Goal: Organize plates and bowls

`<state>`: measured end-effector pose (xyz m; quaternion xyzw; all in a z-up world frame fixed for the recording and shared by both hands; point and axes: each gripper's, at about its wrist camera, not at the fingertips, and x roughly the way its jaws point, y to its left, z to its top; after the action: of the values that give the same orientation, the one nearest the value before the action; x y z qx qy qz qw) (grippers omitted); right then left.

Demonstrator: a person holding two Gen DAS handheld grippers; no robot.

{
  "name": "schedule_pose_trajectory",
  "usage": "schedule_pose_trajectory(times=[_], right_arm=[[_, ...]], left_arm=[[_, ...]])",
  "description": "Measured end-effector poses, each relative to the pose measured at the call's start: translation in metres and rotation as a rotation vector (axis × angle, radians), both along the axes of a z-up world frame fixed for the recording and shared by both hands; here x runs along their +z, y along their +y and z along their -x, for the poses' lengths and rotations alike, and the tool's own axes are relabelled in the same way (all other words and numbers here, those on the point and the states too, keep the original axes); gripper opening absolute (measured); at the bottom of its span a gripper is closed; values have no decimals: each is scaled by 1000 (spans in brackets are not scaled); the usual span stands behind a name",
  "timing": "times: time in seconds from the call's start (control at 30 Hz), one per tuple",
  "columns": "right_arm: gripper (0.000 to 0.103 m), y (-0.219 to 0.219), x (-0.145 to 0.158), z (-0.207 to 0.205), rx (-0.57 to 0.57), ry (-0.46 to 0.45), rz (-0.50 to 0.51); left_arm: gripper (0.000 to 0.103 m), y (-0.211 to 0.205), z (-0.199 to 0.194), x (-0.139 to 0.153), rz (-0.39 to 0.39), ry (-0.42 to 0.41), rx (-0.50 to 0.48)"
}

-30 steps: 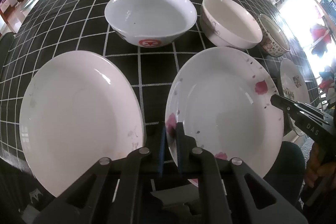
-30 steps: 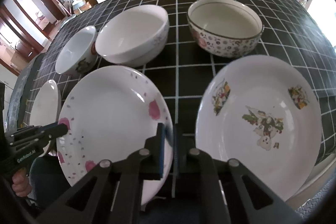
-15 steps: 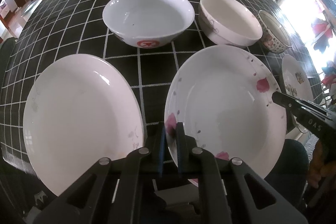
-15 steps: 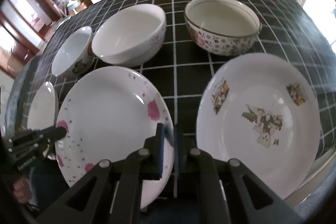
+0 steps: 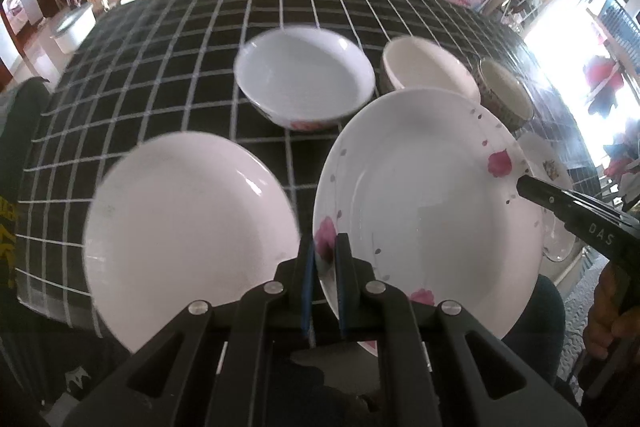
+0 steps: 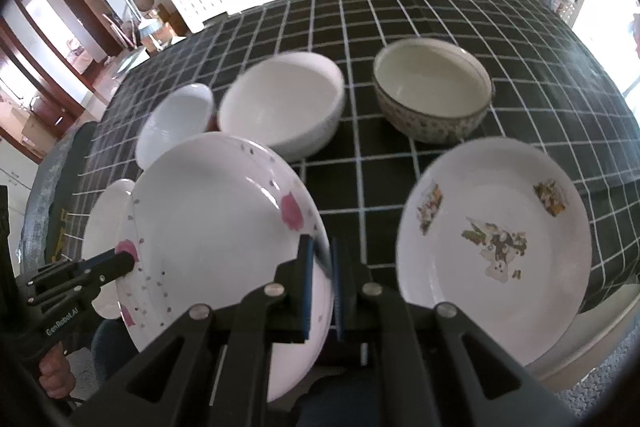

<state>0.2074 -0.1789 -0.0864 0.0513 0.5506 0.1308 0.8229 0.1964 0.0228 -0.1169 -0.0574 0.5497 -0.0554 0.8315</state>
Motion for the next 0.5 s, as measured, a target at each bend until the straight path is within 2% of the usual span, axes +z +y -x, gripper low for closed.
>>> schedule_pose_trajectory(times=[0.3, 0.5], right_arm=[[12, 51, 19, -7, 89, -49, -6], [12, 100, 12, -3, 185, -45, -8]], left_arm=[[8, 52, 16, 20, -37, -28, 91], [8, 95, 33, 16, -54, -5, 170]])
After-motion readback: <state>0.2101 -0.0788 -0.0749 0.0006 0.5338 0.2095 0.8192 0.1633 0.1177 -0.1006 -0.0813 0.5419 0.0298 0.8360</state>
